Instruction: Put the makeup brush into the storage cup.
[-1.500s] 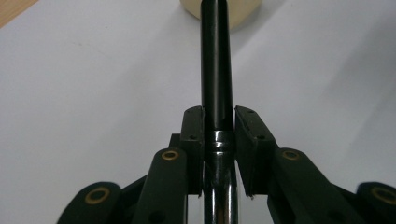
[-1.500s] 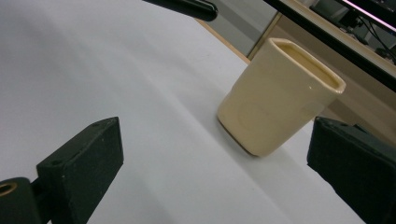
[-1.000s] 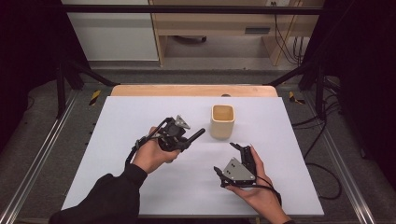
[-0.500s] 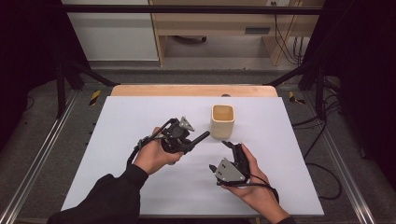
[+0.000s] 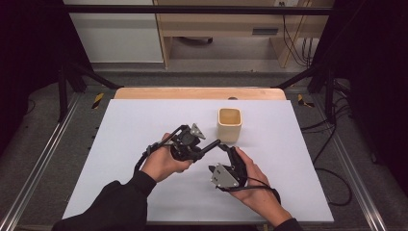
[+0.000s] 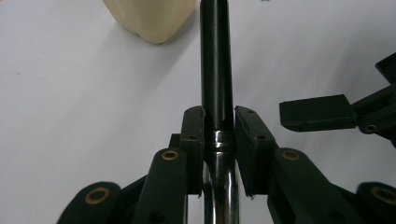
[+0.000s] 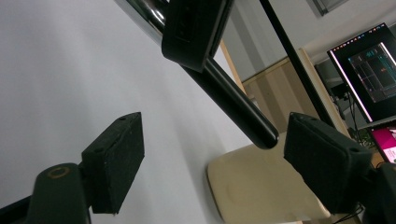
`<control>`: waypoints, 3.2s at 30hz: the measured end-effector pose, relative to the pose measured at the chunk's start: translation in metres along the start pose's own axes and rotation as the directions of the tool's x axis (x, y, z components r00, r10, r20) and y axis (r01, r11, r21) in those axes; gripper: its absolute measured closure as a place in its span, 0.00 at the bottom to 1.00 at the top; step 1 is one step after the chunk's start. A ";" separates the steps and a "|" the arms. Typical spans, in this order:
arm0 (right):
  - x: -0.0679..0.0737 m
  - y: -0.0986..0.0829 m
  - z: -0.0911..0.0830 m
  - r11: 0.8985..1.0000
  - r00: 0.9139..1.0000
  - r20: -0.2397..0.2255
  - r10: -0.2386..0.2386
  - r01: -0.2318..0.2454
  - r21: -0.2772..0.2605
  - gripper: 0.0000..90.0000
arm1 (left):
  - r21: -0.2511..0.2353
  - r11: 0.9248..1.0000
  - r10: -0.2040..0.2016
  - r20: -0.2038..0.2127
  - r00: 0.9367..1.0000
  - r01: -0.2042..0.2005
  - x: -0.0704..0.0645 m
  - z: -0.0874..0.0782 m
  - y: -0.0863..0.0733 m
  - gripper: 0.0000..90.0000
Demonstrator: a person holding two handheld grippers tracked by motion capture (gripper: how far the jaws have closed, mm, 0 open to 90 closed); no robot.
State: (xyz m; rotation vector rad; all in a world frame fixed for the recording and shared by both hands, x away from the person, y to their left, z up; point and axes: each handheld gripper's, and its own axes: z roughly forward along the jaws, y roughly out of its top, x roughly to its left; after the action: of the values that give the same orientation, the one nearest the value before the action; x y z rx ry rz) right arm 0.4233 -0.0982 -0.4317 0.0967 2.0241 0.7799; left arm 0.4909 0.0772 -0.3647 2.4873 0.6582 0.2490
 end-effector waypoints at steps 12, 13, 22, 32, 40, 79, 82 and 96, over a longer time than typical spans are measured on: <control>-0.002 0.003 0.010 0.996 0.996 -0.003 -0.085 0.085 0.002 0.33 | -0.002 1.000 0.000 0.009 1.000 0.000 -0.002 0.000 0.001 0.82; -0.003 0.003 0.010 0.995 0.995 0.001 -0.099 0.099 0.002 0.33 | -0.001 1.000 0.002 0.008 1.000 -0.002 -0.003 0.000 0.001 0.82; -0.006 0.005 0.012 0.990 0.990 0.001 -0.141 0.141 0.001 0.39 | 0.012 1.000 0.015 0.011 1.000 -0.015 -0.003 0.000 0.001 0.82; -0.003 0.007 0.016 0.986 0.986 -0.010 -0.167 0.167 -0.007 0.44 | 0.009 1.000 0.016 0.018 1.000 -0.016 -0.006 0.002 0.002 0.82; -0.001 0.007 0.016 0.984 0.984 -0.018 -0.178 0.178 -0.008 0.49 | 0.006 1.000 0.015 0.022 1.000 -0.015 -0.007 0.002 0.002 0.82; 0.001 0.006 0.016 0.984 0.983 -0.033 -0.180 0.180 -0.005 0.71 | 0.019 1.000 0.015 0.051 0.999 -0.016 -0.005 0.002 -0.002 0.82; 0.002 0.006 0.017 0.980 0.980 -0.031 -0.197 0.197 -0.011 0.73 | 0.019 1.000 0.014 0.059 0.998 -0.015 -0.004 0.002 -0.002 0.82; 0.004 0.004 0.018 0.975 0.973 -0.067 -0.220 0.220 -0.013 0.77 | 0.024 1.000 0.017 0.067 0.998 -0.019 -0.005 0.003 -0.002 0.82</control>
State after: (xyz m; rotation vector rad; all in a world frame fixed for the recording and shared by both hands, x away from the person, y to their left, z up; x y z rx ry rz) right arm 0.4343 -0.0848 -0.4393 -0.1574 2.0538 0.6558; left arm 0.4867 0.0746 -0.3684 2.5142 0.6149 0.1641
